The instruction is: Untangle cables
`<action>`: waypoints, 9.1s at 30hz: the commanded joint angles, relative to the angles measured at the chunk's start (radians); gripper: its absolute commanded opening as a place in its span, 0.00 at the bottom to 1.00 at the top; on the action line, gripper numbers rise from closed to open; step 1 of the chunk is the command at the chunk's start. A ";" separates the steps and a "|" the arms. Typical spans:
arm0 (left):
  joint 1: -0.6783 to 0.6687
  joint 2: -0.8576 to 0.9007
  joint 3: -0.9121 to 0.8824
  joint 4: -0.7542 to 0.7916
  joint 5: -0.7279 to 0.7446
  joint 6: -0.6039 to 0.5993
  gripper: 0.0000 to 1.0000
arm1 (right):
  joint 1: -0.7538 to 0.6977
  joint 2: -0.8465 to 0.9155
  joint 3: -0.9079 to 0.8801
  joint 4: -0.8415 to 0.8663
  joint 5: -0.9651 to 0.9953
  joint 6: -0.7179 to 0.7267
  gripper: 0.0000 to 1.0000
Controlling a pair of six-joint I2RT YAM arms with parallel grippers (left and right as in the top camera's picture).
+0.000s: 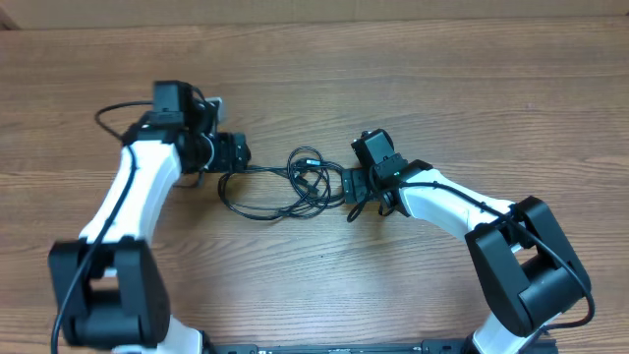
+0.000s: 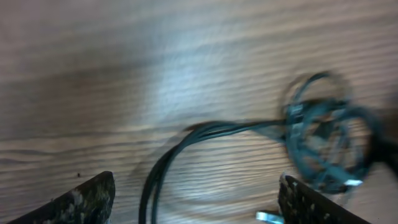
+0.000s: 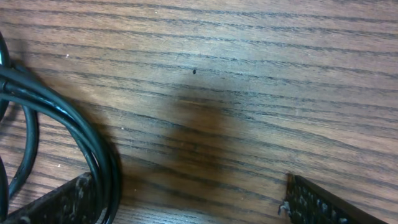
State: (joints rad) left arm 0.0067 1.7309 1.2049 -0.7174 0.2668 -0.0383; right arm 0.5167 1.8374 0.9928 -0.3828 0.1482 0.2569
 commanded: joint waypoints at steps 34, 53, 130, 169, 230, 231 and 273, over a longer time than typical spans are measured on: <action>-0.048 0.169 -0.012 0.027 0.084 0.039 0.04 | -0.015 0.028 -0.045 -0.024 0.009 0.004 0.90; -0.048 -0.482 -0.011 0.037 -0.087 -0.123 0.04 | -0.015 0.028 -0.045 -0.025 0.009 0.004 0.89; -0.091 0.313 0.048 -0.164 -0.555 -0.378 0.04 | -0.015 0.028 -0.045 -0.030 0.009 0.005 0.88; 0.060 -0.001 0.196 -0.404 0.097 -0.212 0.23 | -0.015 0.028 -0.045 -0.027 0.009 0.003 1.00; -0.381 0.003 -0.230 0.256 -0.069 -0.370 0.47 | -0.015 0.028 -0.045 -0.026 0.009 0.000 1.00; -0.381 0.003 -0.230 0.259 -0.070 -0.370 0.47 | -0.015 0.028 -0.045 -0.026 0.009 0.000 1.00; -0.381 0.003 -0.235 0.279 -0.095 -0.370 0.39 | -0.013 0.027 -0.043 -0.098 -0.068 0.003 1.00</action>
State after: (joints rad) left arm -0.3672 1.7226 0.9840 -0.4465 0.1829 -0.3943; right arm 0.5083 1.8248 0.9901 -0.4461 0.1448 0.2569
